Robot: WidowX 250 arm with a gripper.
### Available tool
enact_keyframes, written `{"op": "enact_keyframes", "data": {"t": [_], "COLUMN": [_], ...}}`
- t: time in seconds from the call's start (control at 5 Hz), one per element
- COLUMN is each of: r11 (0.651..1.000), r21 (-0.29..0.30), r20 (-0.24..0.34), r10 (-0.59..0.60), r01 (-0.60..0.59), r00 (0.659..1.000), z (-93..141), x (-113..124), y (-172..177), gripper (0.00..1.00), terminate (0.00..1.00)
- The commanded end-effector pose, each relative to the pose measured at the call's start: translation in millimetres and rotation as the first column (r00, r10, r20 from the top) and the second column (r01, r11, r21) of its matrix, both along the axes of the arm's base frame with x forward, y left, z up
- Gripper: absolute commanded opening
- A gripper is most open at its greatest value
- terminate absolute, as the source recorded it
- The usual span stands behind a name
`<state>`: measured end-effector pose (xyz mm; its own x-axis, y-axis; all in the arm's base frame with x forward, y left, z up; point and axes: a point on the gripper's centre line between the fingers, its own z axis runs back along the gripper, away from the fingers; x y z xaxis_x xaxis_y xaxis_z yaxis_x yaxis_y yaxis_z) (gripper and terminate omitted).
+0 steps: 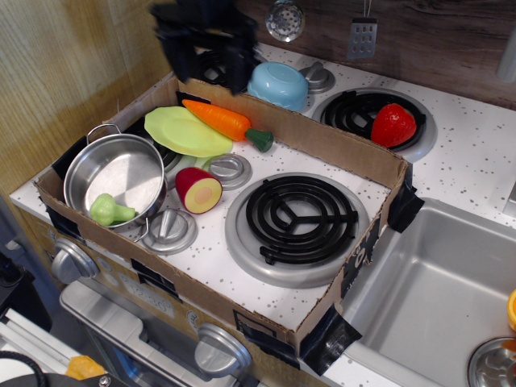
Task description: Take broccoli out of pan
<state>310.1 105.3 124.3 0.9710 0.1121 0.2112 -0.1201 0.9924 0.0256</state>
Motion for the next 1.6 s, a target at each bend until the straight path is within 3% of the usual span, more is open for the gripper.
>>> {"op": "enact_keyframes", "data": {"t": [0.0, 0.2, 0.6, 1.4], "r11": [0.979, 0.950, 0.901, 0.915], "r21": [0.061, 0.098, 0.137, 0.100], "r20": [-0.029, -0.041, 0.021, 0.105], "r10": [0.195, 0.301, 0.413, 0.382], "r01": [-0.193, -0.296, -0.411, -0.392], "r00": [0.980, 0.953, 0.911, 0.918], "z": [9, 0, -20, -47], "x": [-56, -67, -76, -72], "y": [18, 25, 29, 52], "gripper": [1.00, 1.00, 1.00, 1.00], "terminate": [0.00, 0.00, 0.00, 0.00]}}
